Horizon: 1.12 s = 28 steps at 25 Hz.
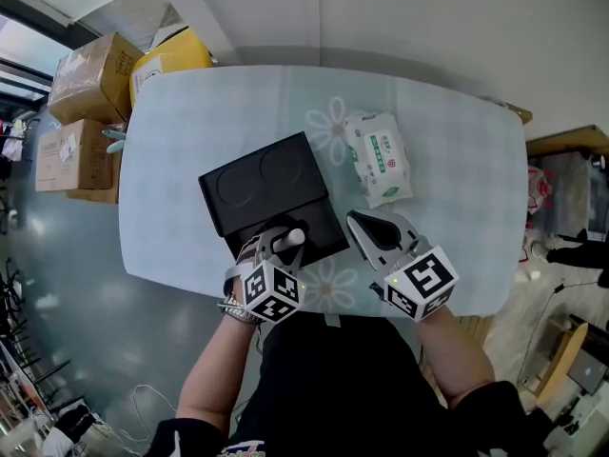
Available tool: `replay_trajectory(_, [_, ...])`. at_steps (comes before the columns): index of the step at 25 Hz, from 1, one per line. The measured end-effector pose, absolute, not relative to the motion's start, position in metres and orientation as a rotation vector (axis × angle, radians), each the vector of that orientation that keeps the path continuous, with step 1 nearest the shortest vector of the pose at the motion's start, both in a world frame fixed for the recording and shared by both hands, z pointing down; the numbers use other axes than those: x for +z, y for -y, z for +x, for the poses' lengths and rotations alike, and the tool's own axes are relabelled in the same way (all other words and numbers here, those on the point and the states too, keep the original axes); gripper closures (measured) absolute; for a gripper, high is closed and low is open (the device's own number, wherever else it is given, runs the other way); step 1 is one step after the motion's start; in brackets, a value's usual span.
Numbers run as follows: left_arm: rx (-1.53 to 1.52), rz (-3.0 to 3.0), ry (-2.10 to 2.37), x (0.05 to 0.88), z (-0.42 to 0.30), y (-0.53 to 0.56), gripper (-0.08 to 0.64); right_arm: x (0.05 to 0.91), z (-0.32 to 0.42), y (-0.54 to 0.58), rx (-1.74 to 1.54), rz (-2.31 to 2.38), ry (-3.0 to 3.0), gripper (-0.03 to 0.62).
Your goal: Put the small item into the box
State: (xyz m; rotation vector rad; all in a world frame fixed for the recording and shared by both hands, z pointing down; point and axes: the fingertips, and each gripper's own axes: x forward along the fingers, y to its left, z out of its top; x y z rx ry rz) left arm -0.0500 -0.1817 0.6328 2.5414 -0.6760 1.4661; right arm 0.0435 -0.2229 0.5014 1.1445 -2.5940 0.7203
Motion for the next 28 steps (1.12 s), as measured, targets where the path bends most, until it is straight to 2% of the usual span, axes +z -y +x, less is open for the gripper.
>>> replay_trajectory(12, [1.528, 2.508, 0.602, 0.651, -0.039, 0.189, 0.413, 0.511, 0.056, 0.226, 0.762, 1.193, 2.574, 0.583])
replay_trajectory(28, [1.395, 2.537, 0.674, 0.633, -0.031, 0.195, 0.405, 0.502, 0.073, 0.217, 0.727, 1.207, 2.59, 0.583])
